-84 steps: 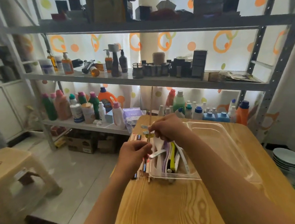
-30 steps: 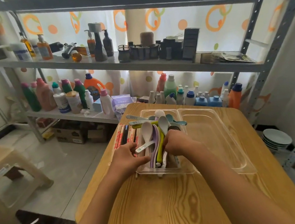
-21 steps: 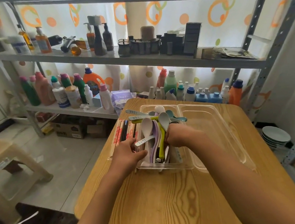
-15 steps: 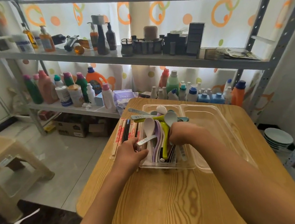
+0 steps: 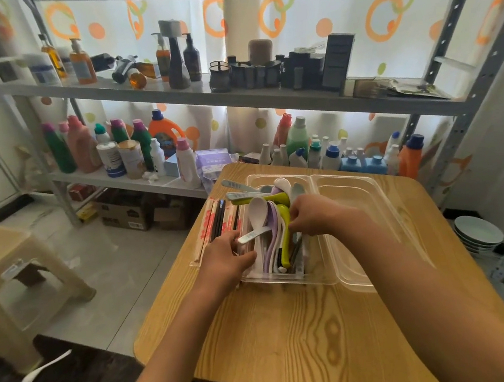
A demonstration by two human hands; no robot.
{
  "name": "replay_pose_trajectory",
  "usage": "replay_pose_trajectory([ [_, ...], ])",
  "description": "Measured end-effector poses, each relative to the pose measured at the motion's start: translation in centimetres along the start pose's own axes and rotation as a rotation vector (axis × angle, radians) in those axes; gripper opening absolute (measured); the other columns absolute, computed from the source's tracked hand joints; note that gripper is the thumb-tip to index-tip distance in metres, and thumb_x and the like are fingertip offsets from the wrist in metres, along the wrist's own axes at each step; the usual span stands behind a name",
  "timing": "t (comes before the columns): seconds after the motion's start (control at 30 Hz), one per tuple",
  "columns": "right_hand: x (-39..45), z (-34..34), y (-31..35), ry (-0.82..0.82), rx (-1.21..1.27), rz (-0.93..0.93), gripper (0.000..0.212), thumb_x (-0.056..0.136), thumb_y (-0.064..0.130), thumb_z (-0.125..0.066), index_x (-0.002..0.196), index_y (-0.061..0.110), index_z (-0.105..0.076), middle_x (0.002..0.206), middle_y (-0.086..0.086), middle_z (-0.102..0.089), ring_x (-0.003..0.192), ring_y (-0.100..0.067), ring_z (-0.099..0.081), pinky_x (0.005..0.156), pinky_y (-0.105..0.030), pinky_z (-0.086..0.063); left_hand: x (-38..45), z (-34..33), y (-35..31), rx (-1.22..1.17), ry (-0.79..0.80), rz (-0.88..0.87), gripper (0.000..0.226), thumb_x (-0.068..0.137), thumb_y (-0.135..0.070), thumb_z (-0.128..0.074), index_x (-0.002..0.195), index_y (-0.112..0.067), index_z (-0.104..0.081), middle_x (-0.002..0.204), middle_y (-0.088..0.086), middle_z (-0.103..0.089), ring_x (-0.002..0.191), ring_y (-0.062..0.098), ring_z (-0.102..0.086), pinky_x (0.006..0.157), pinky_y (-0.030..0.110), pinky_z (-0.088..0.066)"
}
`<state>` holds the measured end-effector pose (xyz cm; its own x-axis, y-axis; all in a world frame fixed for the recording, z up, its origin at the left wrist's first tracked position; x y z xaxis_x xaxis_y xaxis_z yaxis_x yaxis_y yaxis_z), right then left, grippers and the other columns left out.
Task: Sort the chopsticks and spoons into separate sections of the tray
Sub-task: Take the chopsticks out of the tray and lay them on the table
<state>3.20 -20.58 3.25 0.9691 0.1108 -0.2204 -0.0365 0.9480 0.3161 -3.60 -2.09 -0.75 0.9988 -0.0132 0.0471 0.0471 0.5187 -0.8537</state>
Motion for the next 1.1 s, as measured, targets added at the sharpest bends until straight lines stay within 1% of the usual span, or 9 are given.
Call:
replay_pose_trajectory([
  [0.2,-1.3,0.8,-0.5,0.054,0.095,-0.069,0.013,0.088,0.019,-0.066,0.084,0.006,-0.067,0.068,-0.006,-0.065,0.052,-0.013,-0.058,0.049,-0.021,-0.047,0.1,0.0,0.2,0.009,-0.011,0.001,0.048,0.087,-0.015,-0.069,0.132,-0.017,-0.053,0.085,-0.007,-0.056,0.077,0.005,-0.056,0.064,0.019,-0.050],
  [0.27,-2.0,0.5,-0.7,0.104,0.044,-0.104,0.014,0.088,0.019,-0.065,0.084,0.006,-0.065,0.063,-0.005,-0.063,0.045,-0.012,-0.051,0.044,-0.020,-0.042,0.1,-0.1,0.2,0.012,-0.011,-0.002,0.049,0.087,-0.015,-0.070,0.132,-0.017,-0.053,0.086,-0.005,-0.057,0.077,0.007,-0.058,0.065,0.021,-0.052],
  [0.43,-3.2,-1.5,-0.5,0.328,-0.144,-0.198,0.013,0.085,0.004,-0.060,0.073,0.007,-0.062,0.057,-0.004,-0.053,0.043,-0.013,-0.041,0.045,-0.023,-0.037,0.1,-0.2,0.3,0.006,-0.006,0.008,0.054,0.087,-0.016,-0.070,0.137,-0.017,-0.049,0.088,-0.005,-0.056,0.077,0.007,-0.058,0.059,0.017,-0.047],
  [0.57,-2.8,-2.1,-0.8,0.294,-0.105,-0.310,0.010,0.089,0.000,-0.053,0.080,0.003,-0.058,0.065,-0.007,-0.055,0.047,-0.013,-0.044,0.046,-0.023,-0.039,0.1,-0.2,0.3,-0.004,0.000,0.010,0.056,0.087,-0.016,-0.070,0.138,-0.017,-0.048,0.089,-0.006,-0.056,0.078,0.007,-0.058,0.061,0.018,-0.048],
  [0.7,-2.8,-2.5,-0.7,0.322,0.101,-0.434,0.024,0.100,0.016,-0.046,0.083,0.000,-0.052,0.072,-0.010,-0.060,0.050,-0.011,-0.047,0.047,-0.019,-0.039,0.1,-0.2,0.4,0.007,-0.009,0.015,0.055,0.087,-0.015,-0.070,0.137,-0.017,-0.049,0.088,-0.004,-0.055,0.077,0.008,-0.057,0.061,0.020,-0.049],
  [0.77,-2.9,-2.3,-0.5,0.319,0.131,-0.450,0.024,0.100,0.015,-0.044,0.084,0.000,-0.055,0.068,-0.009,-0.060,0.045,-0.010,-0.046,0.042,-0.019,-0.038,0.2,-0.3,0.4,0.008,-0.009,0.014,0.055,0.087,-0.015,-0.070,0.137,-0.017,-0.049,0.088,-0.005,-0.055,0.077,0.008,-0.056,0.060,0.019,-0.047],
  [0.93,-3.0,-2.6,0.5,0.373,0.213,-0.458,0.033,0.099,0.012,-0.035,0.111,-0.006,-0.061,0.064,-0.009,-0.065,0.040,-0.010,-0.046,0.040,-0.018,-0.035,0.2,-0.3,0.5,0.005,-0.007,0.013,0.054,0.087,-0.015,-0.070,0.137,-0.017,-0.049,0.086,-0.008,-0.054,0.076,0.004,-0.055,0.058,0.017,-0.045],
  [1.0,-2.9,-2.3,0.5,0.337,0.195,-0.443,0.033,0.099,0.011,-0.036,0.108,-0.007,-0.062,0.068,-0.011,-0.067,0.041,-0.011,-0.047,0.041,-0.019,-0.037,0.2,-0.3,0.5,0.001,-0.002,0.015,0.054,0.087,-0.015,-0.070,0.137,-0.017,-0.049,0.087,-0.009,-0.054,0.076,0.004,-0.055,0.058,0.016,-0.045],
  [1.1,-3.2,-1.4,0.1,0.213,0.125,-0.423,0.020,0.098,0.007,-0.042,0.088,-0.003,-0.056,0.070,-0.013,-0.064,0.040,-0.012,-0.051,0.038,-0.020,-0.041,0.2,-0.3,0.6,-0.002,0.000,0.020,0.054,0.087,-0.016,-0.070,0.137,-0.017,-0.049,0.087,-0.008,-0.054,0.077,0.005,-0.055,0.059,0.017,-0.045],
])
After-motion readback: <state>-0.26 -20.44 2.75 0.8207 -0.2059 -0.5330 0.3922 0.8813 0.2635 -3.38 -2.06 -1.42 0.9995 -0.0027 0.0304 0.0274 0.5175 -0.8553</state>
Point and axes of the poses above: each hand's wrist, its own x-axis towards the middle knuckle, its own z-axis out of the back of the hand, y = z × x, the point moved 5 cm from there along x, towards the middle knuckle
